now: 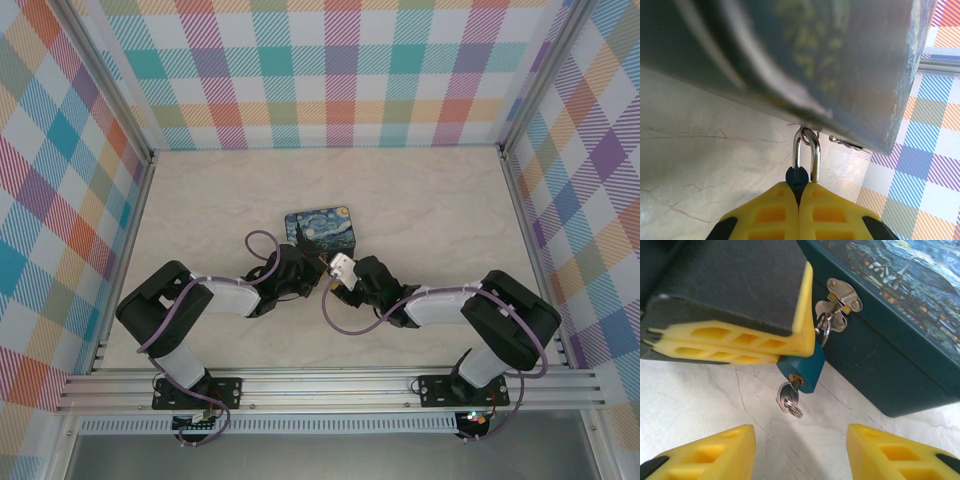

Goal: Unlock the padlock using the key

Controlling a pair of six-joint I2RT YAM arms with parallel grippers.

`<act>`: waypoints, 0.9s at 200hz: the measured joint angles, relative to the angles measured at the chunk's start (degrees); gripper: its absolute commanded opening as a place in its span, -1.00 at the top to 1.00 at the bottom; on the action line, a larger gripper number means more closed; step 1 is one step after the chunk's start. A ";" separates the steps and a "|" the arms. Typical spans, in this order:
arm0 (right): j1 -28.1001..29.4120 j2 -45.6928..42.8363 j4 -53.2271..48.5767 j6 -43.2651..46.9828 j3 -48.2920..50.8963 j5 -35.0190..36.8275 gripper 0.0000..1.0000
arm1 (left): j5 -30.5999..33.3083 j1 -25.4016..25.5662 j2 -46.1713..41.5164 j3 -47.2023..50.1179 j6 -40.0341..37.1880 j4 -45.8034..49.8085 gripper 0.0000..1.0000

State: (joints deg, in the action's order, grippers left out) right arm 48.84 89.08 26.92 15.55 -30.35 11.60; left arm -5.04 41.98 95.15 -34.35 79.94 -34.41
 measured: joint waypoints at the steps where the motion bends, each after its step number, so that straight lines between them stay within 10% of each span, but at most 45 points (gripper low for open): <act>1: 0.00 0.09 0.00 0.02 -0.11 -0.02 0.02 | 0.00 0.00 0.00 0.00 0.00 0.00 0.98; 119: 0.42 2.01 0.42 -0.90 -2.62 -0.22 1.00 | 0.20 0.00 0.00 -0.09 -0.02 0.04 0.98; 180: -0.98 1.95 0.37 -5.84 -2.62 -5.31 1.00 | 0.22 0.00 0.00 -0.09 -0.02 0.17 0.99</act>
State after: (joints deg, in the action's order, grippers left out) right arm 47.86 91.02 27.29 9.72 -32.97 6.28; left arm -4.82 41.98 95.15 -34.44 79.92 -34.24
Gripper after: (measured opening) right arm 0.058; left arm 0.051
